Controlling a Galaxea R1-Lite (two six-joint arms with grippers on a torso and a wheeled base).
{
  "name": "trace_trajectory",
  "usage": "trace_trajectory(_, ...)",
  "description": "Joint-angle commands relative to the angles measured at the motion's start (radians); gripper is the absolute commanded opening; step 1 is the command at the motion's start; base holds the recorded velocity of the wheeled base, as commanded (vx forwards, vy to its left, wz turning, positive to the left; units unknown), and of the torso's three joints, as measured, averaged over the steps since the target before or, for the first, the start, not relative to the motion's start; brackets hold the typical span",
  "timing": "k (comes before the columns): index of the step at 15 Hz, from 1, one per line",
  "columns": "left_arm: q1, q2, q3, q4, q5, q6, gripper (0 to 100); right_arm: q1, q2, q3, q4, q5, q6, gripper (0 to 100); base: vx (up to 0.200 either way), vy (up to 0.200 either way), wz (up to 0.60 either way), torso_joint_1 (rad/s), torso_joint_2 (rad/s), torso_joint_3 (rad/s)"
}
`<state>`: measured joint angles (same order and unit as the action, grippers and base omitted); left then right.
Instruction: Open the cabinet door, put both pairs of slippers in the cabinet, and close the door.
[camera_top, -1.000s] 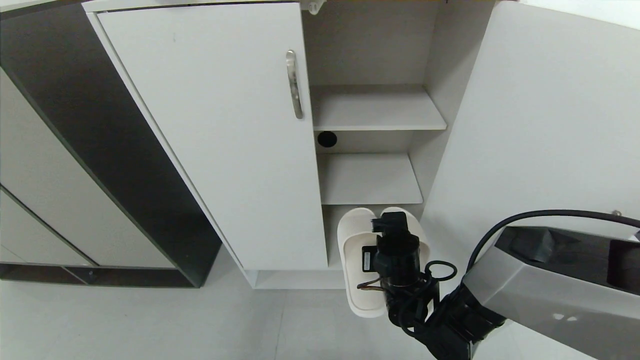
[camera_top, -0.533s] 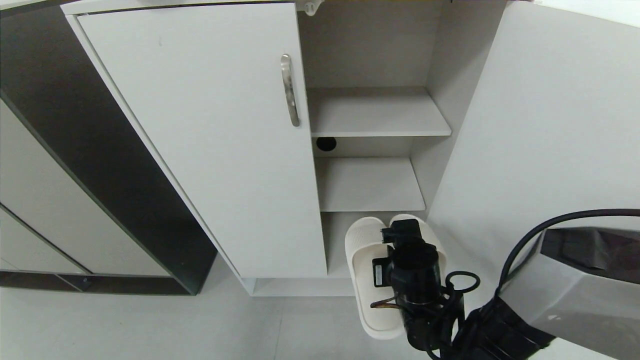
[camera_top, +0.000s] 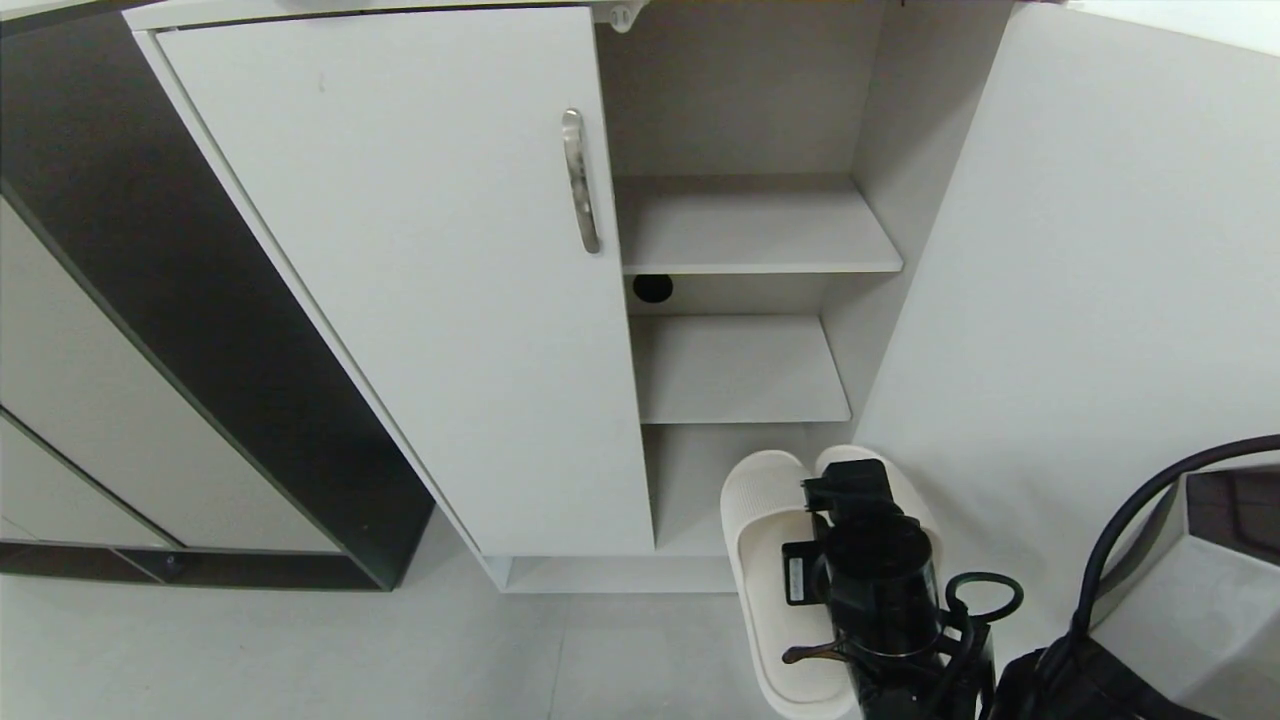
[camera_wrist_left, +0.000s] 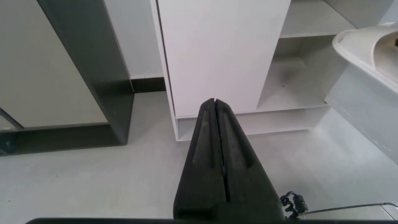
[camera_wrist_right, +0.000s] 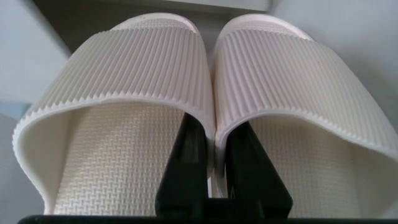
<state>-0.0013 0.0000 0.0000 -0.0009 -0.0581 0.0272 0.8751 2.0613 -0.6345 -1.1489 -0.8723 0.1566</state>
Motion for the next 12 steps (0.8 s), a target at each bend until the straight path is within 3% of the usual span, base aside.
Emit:
trace_trajectory(1, 0.000, 0.002, 0.000, -0.001, 0.000, 0.000, 0, -0.019, -0.006, 0.006, 0.000, -0.002, 0.000, 0, 0.000, 0.000, 0.00, 0.000, 0.00, 0.000)
trace_trajectory(12, 0.000, 0.002, 0.000, -0.001, 0.000, -0.001, 0, -0.022, -0.006, 0.018, 0.000, -0.004, 0.000, 0, 0.000, 0.000, 0.00, 0.000, 0.00, 0.000)
